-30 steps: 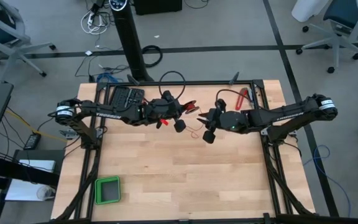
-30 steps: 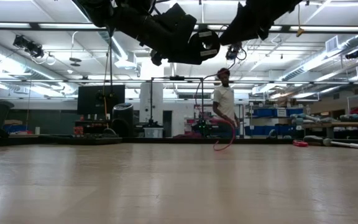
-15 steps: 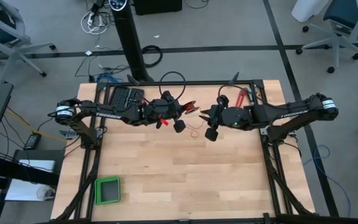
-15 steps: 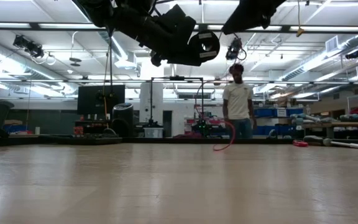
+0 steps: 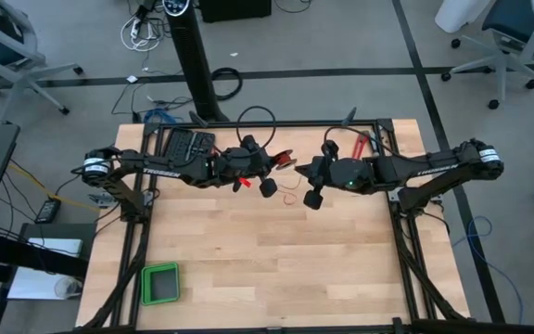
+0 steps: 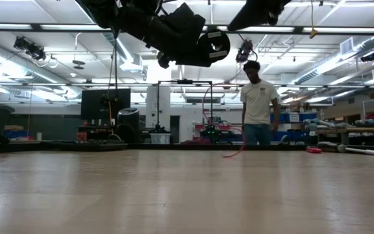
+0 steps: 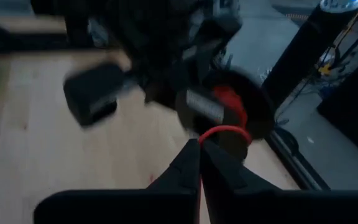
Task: Coil cords
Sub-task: Coil the red wire onto the black spool
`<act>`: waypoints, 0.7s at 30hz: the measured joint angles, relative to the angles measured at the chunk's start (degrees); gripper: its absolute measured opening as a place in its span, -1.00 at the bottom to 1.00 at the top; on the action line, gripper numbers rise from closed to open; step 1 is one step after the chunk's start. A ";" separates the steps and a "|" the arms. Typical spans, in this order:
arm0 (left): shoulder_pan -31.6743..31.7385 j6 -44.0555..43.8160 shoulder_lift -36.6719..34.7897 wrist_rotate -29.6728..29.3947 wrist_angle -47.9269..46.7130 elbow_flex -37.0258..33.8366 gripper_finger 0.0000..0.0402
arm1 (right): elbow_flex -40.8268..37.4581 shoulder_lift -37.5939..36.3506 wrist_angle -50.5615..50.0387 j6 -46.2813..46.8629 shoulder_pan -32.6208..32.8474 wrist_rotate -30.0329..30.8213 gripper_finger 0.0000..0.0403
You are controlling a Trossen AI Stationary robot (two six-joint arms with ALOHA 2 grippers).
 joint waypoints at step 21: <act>-1.64 -1.22 0.02 -1.05 3.72 -0.07 -1.00 | 0.01 4.48 11.00 -6.94 -5.05 -11.32 -1.00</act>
